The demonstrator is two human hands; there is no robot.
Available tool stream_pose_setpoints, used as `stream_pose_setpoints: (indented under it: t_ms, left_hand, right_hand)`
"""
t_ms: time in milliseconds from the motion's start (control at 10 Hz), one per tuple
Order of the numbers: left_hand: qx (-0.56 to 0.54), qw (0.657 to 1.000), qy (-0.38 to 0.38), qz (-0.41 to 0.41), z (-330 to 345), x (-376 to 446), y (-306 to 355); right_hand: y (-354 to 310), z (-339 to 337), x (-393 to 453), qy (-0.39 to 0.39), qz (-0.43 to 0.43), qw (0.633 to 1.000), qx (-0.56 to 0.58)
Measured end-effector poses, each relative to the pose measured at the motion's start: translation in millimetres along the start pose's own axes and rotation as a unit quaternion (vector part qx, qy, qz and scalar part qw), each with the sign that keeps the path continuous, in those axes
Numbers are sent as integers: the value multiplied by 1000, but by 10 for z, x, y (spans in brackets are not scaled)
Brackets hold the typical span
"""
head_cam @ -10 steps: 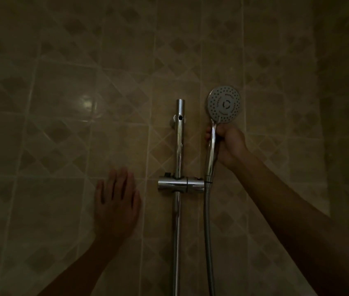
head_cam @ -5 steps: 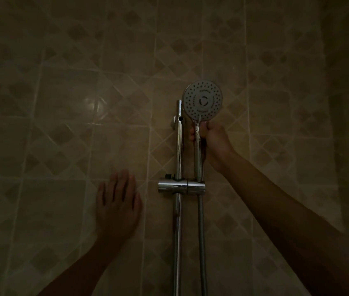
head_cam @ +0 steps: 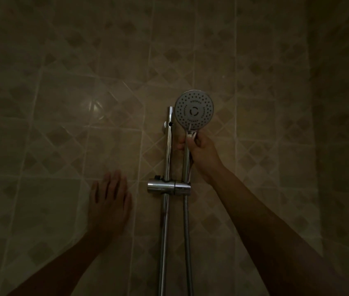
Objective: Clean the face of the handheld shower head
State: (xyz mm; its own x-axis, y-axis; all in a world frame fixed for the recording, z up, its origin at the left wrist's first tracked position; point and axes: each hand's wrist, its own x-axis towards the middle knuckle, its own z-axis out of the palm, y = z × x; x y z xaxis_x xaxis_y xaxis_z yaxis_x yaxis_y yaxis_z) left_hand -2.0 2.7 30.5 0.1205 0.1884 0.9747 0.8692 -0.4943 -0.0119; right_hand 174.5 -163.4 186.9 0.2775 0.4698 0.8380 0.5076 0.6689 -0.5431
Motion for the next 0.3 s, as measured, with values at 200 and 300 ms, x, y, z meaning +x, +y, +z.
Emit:
stream_pose_setpoints:
  t_ms: [200, 300]
  left_hand:
    - [-7, 991, -130, 20, -215, 38, -136]
    - [-29, 975, -213, 53, -465, 193, -166]
  right_hand:
    - [-153, -20, -23, -33, 65, 985, -154]
    - [-400, -104, -98, -62, 121, 971, -197]
